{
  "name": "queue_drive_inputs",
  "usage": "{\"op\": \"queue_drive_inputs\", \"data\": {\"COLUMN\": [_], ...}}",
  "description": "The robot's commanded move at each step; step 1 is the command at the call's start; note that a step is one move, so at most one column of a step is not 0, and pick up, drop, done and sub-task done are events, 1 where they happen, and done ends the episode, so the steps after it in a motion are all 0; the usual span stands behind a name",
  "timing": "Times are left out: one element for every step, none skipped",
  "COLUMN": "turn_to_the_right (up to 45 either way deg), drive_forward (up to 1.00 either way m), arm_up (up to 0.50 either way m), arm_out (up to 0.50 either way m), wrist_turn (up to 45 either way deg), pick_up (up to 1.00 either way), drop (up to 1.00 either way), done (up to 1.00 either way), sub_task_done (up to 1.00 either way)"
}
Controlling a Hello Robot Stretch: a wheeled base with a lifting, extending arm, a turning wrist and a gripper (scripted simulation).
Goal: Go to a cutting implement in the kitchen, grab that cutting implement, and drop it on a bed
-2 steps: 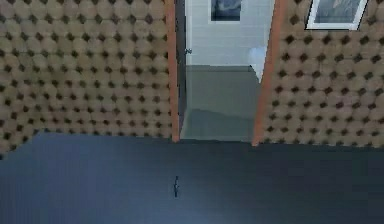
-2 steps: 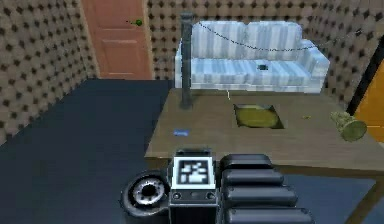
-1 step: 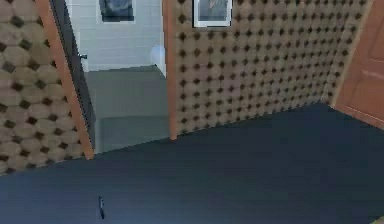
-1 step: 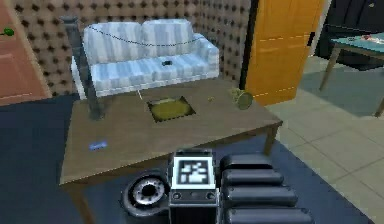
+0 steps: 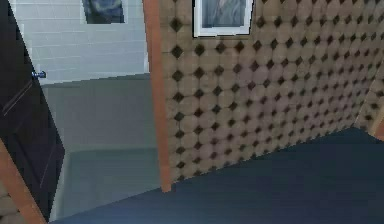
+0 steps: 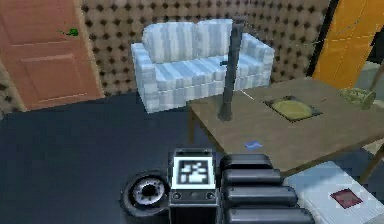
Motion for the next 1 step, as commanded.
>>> {"op": "queue_drive_inputs", "data": {"turn_to_the_right": [-18.0], "drive_forward": [0.0], "arm_up": [0.0], "arm_out": [0.0], "wrist_turn": [0.0], "pick_up": [0.0], "drop": [0.0], "done": [0.0], "sub_task_done": [0.0]}}
